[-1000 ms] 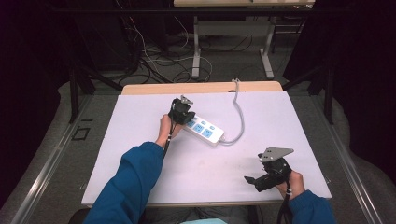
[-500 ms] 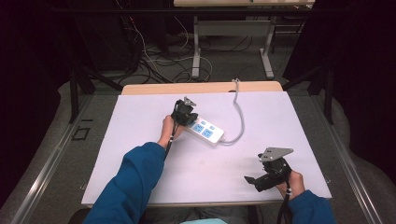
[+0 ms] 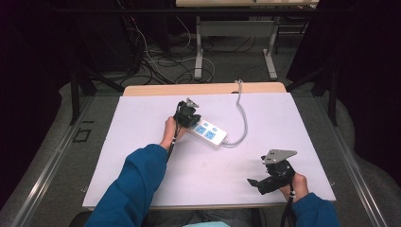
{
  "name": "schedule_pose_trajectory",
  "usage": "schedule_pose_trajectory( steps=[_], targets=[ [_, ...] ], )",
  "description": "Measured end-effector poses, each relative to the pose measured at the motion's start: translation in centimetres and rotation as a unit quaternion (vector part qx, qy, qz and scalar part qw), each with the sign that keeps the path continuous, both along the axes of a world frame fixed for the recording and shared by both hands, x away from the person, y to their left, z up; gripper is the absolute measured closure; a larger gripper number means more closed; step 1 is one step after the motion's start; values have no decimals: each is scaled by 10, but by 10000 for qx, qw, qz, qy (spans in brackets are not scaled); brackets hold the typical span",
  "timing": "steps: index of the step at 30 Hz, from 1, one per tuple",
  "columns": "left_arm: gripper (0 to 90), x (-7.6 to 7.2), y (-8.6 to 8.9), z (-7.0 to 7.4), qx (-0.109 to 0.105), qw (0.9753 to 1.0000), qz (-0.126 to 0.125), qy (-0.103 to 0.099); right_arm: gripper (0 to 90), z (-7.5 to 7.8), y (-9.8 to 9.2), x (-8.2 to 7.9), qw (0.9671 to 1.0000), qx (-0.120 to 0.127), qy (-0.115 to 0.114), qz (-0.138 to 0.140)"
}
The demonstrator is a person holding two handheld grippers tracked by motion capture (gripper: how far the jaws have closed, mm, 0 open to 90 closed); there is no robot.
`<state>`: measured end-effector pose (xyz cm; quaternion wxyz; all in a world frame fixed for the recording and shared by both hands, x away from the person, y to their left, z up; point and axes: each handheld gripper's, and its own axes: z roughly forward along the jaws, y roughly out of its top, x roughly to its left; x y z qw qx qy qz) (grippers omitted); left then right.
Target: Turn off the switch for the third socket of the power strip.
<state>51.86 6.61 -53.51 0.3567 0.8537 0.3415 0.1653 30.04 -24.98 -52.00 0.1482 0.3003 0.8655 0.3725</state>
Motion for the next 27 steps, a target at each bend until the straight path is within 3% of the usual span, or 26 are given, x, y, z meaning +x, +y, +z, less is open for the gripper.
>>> schedule_pose_trajectory(
  steps=[6, 26, 27],
  targets=[
    [900, 1, 0, 1, 59, 10000, -6, -13, 20, 0, 0, 0, 10000, 1, 7, 10],
    [900, 2, 2, 1, -39, 10000, -14, 79, 20, 0, 0, 0, 10000, -28, 49, 34],
    [900, 2, 2, 1, -33, 10000, -18, 80, 20, -1, 1, 0, 10000, 58, -4, -2]
  ],
)
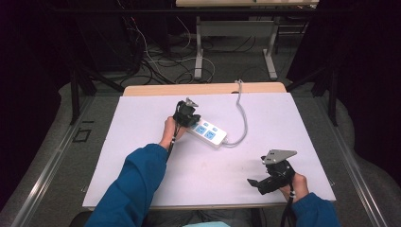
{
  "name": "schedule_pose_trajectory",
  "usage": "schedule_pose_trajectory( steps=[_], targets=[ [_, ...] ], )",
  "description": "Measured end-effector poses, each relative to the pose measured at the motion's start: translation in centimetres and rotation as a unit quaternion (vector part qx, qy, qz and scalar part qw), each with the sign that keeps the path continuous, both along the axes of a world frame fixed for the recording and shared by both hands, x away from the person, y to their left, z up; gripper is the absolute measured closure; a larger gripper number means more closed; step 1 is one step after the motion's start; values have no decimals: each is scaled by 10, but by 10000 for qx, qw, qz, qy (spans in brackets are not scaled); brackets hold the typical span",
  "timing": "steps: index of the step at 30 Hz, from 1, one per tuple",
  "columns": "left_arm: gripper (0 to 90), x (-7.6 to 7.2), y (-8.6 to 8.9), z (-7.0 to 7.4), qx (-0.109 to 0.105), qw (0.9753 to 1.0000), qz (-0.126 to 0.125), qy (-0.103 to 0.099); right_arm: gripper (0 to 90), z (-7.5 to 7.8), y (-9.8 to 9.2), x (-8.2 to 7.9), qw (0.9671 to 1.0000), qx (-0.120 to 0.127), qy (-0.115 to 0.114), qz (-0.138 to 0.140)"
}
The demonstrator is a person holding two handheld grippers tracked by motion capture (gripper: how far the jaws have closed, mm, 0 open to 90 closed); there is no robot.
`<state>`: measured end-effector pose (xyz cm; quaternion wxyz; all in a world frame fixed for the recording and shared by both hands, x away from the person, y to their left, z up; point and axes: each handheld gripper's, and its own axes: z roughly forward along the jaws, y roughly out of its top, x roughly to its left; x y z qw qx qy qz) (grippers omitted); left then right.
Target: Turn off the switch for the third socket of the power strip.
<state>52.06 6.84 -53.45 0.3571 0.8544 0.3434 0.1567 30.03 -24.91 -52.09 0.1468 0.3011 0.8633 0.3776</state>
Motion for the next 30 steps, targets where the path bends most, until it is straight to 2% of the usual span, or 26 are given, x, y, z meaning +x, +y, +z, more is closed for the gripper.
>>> schedule_pose_trajectory(
  steps=[2, 19, 22, 28, 29, 30],
  targets=[
    [900, 0, 0, 0, 2, 10000, -3, -4, 20, 1, -1, 0, 10000, -58, -3, 38],
    [900, -1, -1, 0, 44, 10000, -9, -35, 20, 0, 0, 0, 10000, -11, -8, -19],
    [900, -1, -1, 0, 26, 10000, -4, -25, 20, 2, -1, 0, 9999, -122, 93, 41],
    [900, -1, -1, 0, 44, 10000, -11, -39, 20, 0, 0, 0, 10000, -20, 39, 8],
    [900, 0, -1, 0, 50, 10000, -27, -22, 20, 0, 0, 1, 10000, -41, -48, 35],
    [900, 0, -1, 0, 47, 10000, -22, -27, 20, 0, 0, 0, 10000, -50, 19, 17]
  ],
)
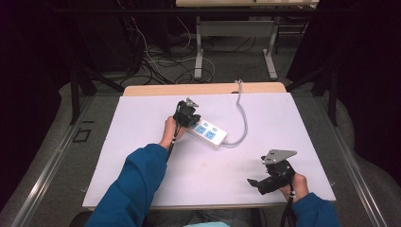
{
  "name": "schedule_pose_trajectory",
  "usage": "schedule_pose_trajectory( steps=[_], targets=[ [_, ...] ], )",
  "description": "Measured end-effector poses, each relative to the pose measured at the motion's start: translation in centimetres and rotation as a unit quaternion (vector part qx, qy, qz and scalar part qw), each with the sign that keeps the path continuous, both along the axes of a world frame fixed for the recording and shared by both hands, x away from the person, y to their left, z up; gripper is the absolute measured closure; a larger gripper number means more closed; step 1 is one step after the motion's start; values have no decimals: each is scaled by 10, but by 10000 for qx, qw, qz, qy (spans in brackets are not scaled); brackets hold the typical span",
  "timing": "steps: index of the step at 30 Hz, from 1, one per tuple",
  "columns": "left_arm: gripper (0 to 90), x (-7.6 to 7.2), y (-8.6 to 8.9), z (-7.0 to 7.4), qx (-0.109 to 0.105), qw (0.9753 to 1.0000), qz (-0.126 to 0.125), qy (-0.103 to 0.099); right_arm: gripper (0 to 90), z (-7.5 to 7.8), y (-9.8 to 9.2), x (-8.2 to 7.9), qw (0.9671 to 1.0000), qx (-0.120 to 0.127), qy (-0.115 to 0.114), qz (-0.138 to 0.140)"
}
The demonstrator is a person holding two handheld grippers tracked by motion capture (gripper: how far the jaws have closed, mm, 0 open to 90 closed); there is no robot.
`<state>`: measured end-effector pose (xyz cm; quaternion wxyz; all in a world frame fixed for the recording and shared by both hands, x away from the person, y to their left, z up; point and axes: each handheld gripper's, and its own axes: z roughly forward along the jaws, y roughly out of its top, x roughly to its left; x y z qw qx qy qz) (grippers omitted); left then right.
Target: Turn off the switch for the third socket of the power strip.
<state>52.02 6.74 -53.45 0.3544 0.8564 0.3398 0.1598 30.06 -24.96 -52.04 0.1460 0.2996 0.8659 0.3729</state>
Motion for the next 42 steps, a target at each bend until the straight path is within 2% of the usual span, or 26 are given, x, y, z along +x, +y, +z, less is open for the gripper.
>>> schedule_pose_trajectory(
  steps=[4, 5, 10, 13, 15, 19, 22, 23, 24, 25, 26, 30, 33, 42],
  targets=[
    [900, 0, 0, 0, -1, 10000, 3, -1, 20, 0, 0, 0, 10000, -4, -10, 2],
    [900, 0, 0, 0, 0, 10000, 1, 1, 20, 1, -1, 0, 9999, -77, 73, 25],
    [900, 0, 0, 0, -3, 10000, -3, 6, 20, 0, 0, 0, 10000, -13, -13, -10],
    [900, 0, 0, 0, 4, 10000, -1, 1, 20, 1, -1, 0, 9999, -78, 70, 26],
    [900, 0, 0, -1, 4, 10000, 0, -11, 20, 0, 0, 0, 10000, 29, -33, -13],
    [900, 0, -1, -1, 37, 10000, 4, -18, 20, 0, 0, 0, 10000, 30, -34, -10],
    [900, 0, 0, 0, 48, 10000, -25, 26, 20, 1, -1, 0, 9999, -74, 71, 27],
    [900, 0, -1, -1, 25, 10000, 3, -13, 20, -1, 0, 0, 10000, 27, -31, -1],
    [900, 0, 0, 0, 54, 10000, -39, 44, 20, 0, 0, 0, 10000, 29, -35, -11],
    [900, 0, -1, -1, 13, 10000, 12, -2, 20, -1, 0, 0, 10000, 40, -26, 7],
    [900, 0, -1, -1, 14, 10000, 13, 3, 20, 1, 0, 0, 10000, -66, 58, 22],
    [900, 0, -1, 0, 33, 10000, -12, 43, 20, 1, -1, 0, 9999, -75, 68, 25],
    [900, 0, -1, -1, 25, 10000, 11, 1, 20, -1, 0, 0, 10000, 29, -31, -5],
    [900, 0, -1, 0, 41, 10000, 4, -4, 20, 0, 0, 0, 10000, 27, -35, -9]
  ],
)
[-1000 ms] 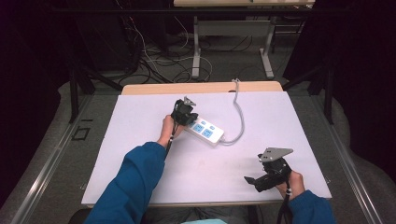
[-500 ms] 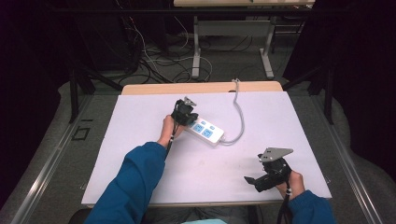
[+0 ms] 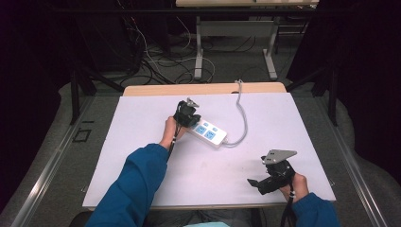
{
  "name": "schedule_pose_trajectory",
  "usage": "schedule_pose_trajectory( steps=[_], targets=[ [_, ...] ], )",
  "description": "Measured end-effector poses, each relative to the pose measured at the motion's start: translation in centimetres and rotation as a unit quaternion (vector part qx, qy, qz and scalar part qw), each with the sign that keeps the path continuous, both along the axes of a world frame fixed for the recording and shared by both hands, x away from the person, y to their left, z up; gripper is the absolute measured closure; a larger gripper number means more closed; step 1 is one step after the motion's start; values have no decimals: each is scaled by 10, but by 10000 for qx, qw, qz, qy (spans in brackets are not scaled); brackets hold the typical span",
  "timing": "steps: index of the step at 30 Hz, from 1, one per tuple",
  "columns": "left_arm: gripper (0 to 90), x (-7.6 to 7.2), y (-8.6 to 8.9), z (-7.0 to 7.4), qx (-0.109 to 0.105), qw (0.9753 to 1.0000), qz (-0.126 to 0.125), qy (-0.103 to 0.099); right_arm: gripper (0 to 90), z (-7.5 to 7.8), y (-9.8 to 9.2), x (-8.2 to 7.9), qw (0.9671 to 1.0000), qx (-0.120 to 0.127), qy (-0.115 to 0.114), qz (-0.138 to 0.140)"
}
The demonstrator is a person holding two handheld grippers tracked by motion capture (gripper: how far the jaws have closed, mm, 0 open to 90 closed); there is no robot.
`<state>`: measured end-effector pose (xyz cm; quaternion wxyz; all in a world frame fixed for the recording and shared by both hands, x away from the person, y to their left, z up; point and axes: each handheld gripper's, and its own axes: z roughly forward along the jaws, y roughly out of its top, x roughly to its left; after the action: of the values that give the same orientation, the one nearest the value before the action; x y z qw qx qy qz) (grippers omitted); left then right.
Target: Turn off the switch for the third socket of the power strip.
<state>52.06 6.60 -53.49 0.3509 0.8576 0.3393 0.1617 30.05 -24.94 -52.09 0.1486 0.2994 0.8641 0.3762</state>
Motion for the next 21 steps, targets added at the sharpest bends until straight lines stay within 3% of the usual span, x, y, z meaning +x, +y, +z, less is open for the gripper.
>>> schedule_pose_trajectory(
  steps=[21],
  targets=[
    [900, 0, -1, 1, 48, 10000, 1, 9, 20, 0, 0, 0, 10000, 0, -2, -12]
  ],
)
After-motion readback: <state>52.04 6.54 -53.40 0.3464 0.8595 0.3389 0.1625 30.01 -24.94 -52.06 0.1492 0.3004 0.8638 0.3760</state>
